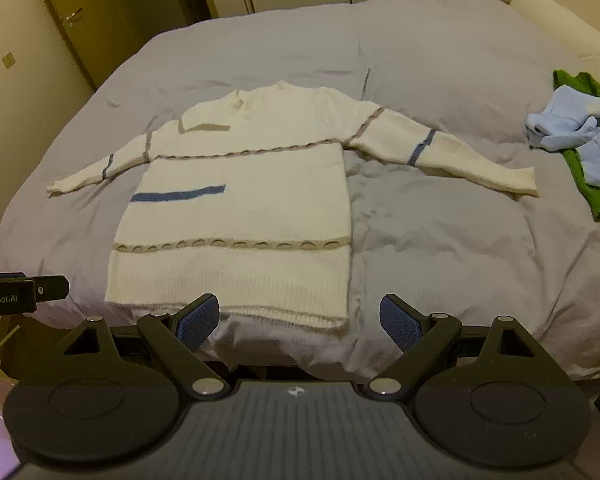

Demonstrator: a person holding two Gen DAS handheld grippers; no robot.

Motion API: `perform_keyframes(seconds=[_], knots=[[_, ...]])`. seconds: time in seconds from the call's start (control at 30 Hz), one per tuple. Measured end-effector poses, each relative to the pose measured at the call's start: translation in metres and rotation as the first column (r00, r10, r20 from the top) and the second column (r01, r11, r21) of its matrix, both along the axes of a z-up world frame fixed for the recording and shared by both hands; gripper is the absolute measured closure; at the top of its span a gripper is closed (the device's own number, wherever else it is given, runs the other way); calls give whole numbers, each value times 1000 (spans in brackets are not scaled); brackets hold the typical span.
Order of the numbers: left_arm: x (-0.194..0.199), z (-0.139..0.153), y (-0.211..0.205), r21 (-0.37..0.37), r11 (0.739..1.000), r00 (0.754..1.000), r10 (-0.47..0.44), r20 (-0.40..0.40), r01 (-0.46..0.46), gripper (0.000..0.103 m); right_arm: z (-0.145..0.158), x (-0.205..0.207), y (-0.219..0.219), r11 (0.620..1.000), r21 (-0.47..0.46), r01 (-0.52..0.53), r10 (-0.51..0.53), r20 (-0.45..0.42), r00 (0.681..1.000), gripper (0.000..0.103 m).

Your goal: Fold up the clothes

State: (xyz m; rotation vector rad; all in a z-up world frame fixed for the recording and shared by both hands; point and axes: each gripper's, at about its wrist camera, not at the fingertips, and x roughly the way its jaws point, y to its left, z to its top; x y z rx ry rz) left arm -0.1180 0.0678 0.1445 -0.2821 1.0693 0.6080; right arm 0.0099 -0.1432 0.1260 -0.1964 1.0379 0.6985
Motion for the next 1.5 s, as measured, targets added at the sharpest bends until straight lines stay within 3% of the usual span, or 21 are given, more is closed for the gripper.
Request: perform_keyframes(seconds=[0.87, 1.5], knots=[[-20, -3, 3, -4, 1000, 1000, 6, -10, -6, 40, -1, -15, 12, 999, -29, -20, 20, 14, 1000, 13], [-10, -4, 10, -10, 1000, 1000, 5, -24, -5, 38, -3, -4, 23, 999, -29, -20, 20, -1, 1000, 13]])
